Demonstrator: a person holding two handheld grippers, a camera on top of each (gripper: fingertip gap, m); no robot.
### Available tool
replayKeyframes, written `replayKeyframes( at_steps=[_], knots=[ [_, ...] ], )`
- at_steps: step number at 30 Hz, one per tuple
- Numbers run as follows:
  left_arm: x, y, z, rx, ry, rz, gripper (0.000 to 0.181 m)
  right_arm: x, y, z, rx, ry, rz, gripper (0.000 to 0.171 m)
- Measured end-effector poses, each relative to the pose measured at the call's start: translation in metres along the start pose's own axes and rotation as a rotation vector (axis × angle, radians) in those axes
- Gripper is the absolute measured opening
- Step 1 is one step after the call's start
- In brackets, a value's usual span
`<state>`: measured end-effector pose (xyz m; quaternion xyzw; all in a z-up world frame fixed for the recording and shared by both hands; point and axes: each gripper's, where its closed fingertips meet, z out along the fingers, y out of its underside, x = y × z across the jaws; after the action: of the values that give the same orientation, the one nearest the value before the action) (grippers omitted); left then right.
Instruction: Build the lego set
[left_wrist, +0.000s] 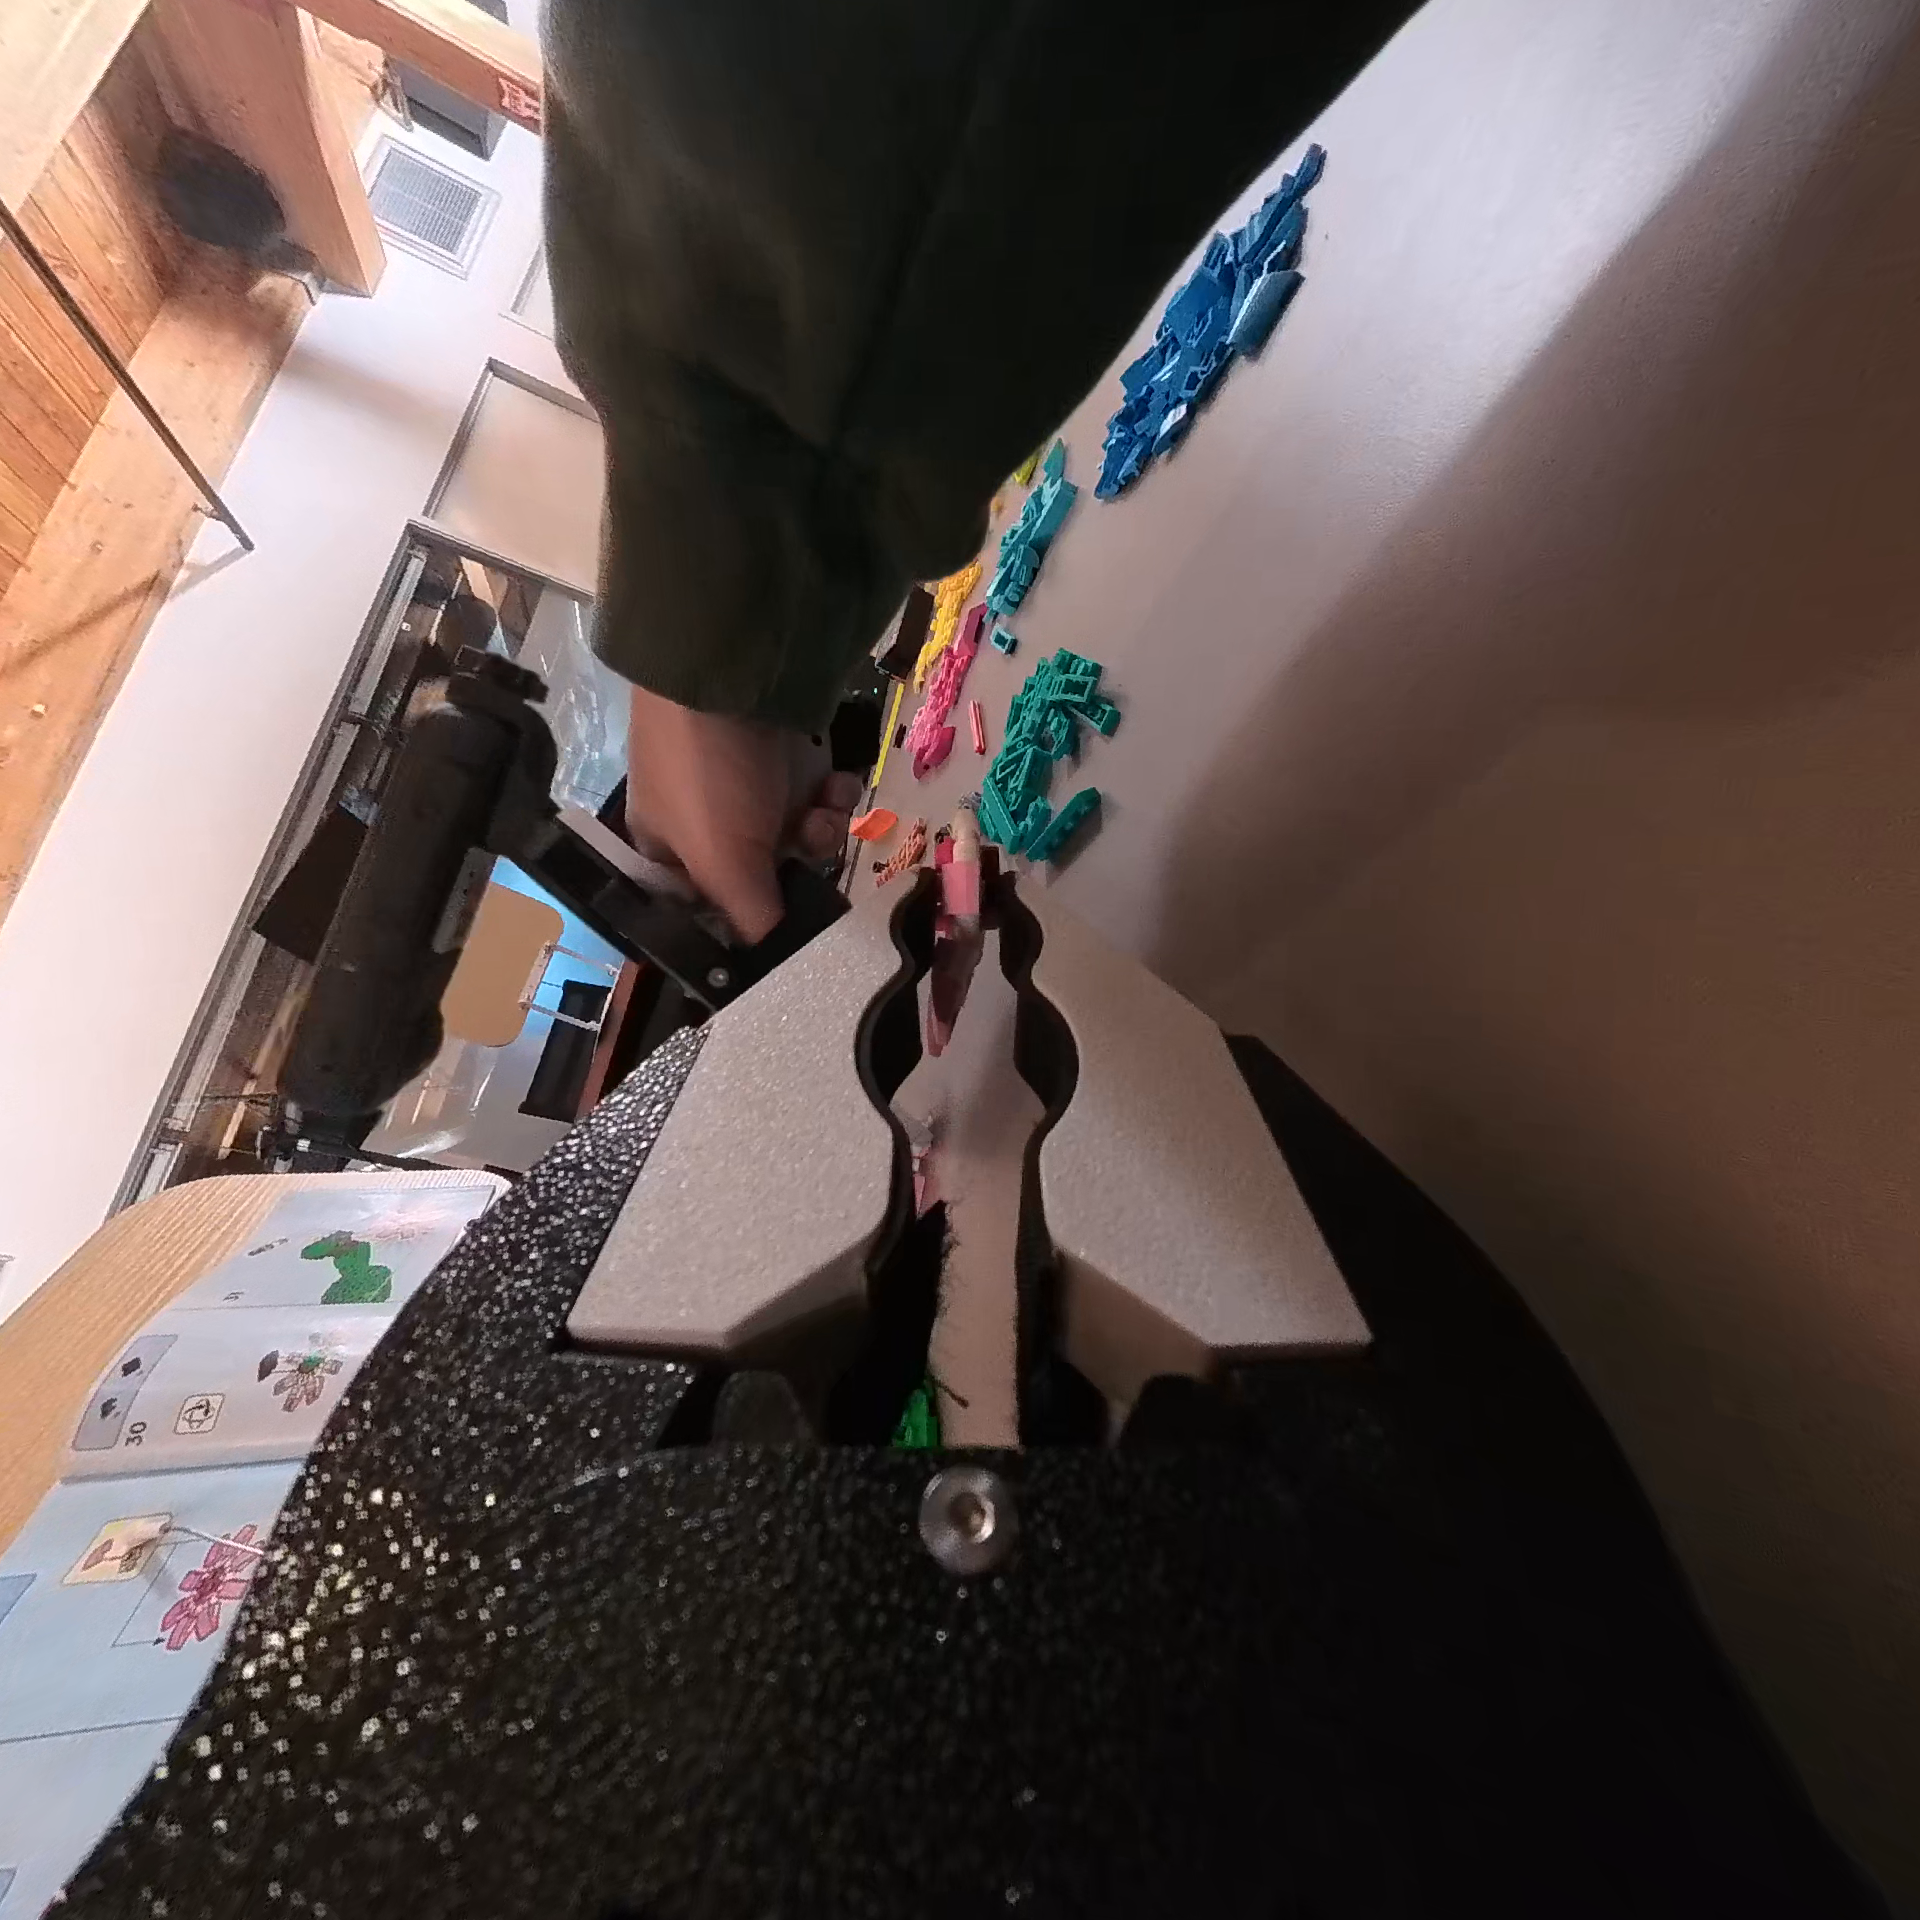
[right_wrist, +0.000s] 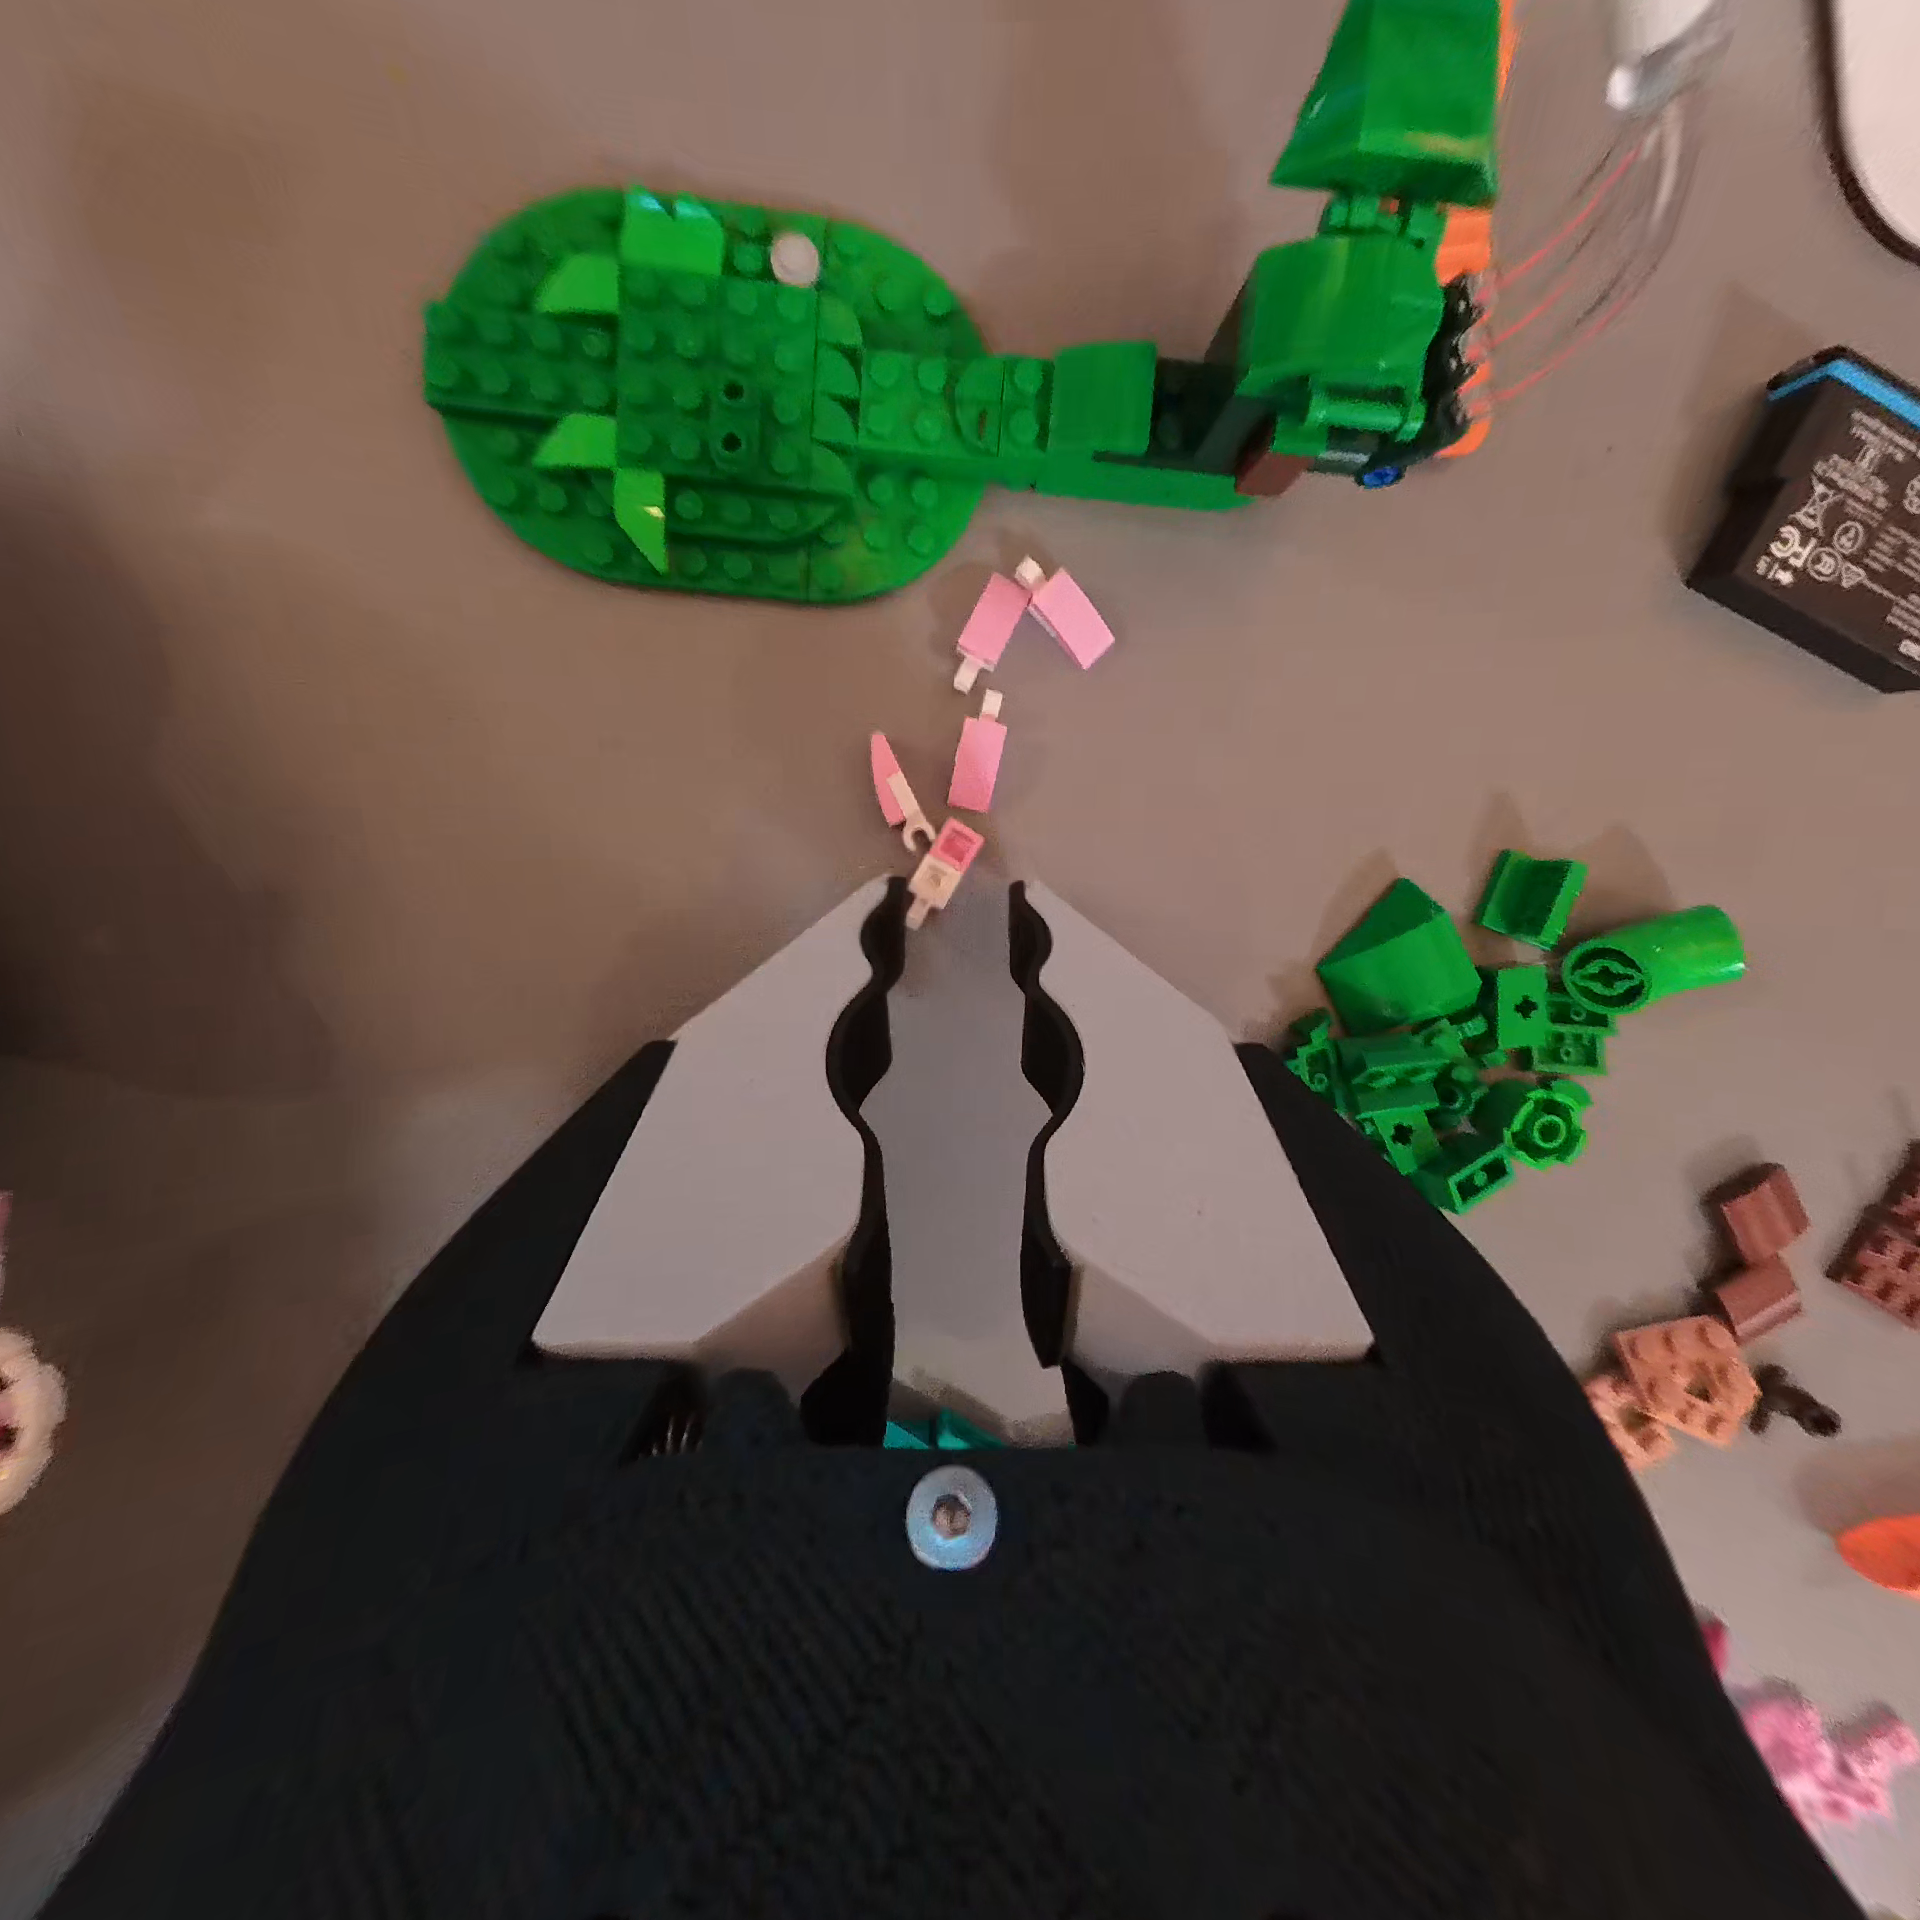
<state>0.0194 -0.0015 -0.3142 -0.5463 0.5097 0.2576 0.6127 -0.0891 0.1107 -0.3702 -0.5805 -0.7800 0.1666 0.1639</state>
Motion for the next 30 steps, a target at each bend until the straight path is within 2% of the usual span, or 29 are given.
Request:
replayKeyframes(
  at_steps=[1, 4, 9, 12, 15, 18, 21, 24, 27, 30],
  knots=[
    [0.0, 0.0, 0.0, 0.0, 0.0, 0.0, 0.008, -0.002, 0.001, 0.001, -0.007, 0.001, -0.015, 0.016],
    [0.001, 0.0, 0.001, -0.002, 0.003, 0.0, 0.008, -0.004, 0.0, 0.002, 0.02, -0.001, -0.011, 0.008],
    [0.001, 0.0, 0.003, -0.004, 0.002, -0.003, 0.008, -0.005, 0.006, -0.006, 0.036, 0.044, -0.092, 0.007],
    [-0.001, 0.004, 0.005, -0.024, -0.008, -0.005, 0.008, -0.015, 0.023, -0.021, -0.052, 0.036, -0.169, 0.007],
    [-0.004, 0.01, 0.007, -0.059, -0.03, -0.012, 0.009, -0.041, 0.058, -0.046, -0.274, -0.115, -0.142, 0.006],
    [-0.004, 0.009, 0.008, -0.057, -0.029, -0.01, 0.008, -0.068, 0.102, -0.078, -0.578, -0.244, -0.071, 0.007],
    [-0.001, 0.006, 0.008, -0.043, -0.019, -0.004, 0.008, -0.083, 0.142, -0.103, -0.877, -0.272, -0.044, 0.007],
    [0.0, 0.005, 0.008, -0.04, -0.015, -0.005, 0.008, -0.091, 0.162, -0.114, -1.034, -0.278, -0.03, 0.008],
    [0.001, 0.006, 0.01, -0.044, -0.012, -0.002, 0.008, -0.095, 0.156, -0.109, -0.987, -0.277, -0.056, 0.007],
    [-0.002, 0.008, 0.01, -0.055, -0.029, -0.009, 0.008, -0.097, 0.129, -0.098, -0.808, -0.245, -0.187, 0.007]
  ],
)
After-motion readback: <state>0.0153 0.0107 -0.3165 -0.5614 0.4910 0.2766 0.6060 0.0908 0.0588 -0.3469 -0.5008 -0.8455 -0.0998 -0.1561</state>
